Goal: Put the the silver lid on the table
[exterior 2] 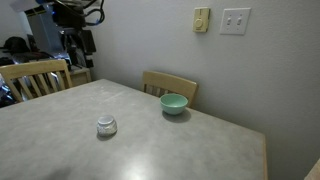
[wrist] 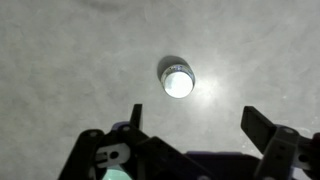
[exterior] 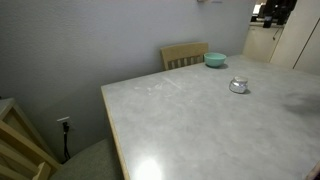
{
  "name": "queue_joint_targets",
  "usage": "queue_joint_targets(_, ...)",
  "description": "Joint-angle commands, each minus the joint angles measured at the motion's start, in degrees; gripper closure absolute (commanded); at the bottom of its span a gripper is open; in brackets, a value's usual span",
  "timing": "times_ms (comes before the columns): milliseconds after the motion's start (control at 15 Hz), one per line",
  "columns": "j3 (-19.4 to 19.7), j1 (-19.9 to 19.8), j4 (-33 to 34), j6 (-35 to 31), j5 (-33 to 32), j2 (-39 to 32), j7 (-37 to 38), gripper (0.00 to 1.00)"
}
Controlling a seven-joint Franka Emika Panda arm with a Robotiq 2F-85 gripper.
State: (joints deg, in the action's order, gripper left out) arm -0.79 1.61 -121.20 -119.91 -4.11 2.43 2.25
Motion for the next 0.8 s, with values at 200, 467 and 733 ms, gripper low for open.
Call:
queue_joint_targets(200,0.7,-0.9,4.6,0.9,1.8,-7.1,-4.2,0.00)
queue_joint_targets(467,0.4,-0.4,2.9,0.2,0.7,-6.0,-2.0,0.00)
queue_joint_targets(733,0.5,-0.7,3.1,-1.6,3.6,-6.4,-4.3,0.00)
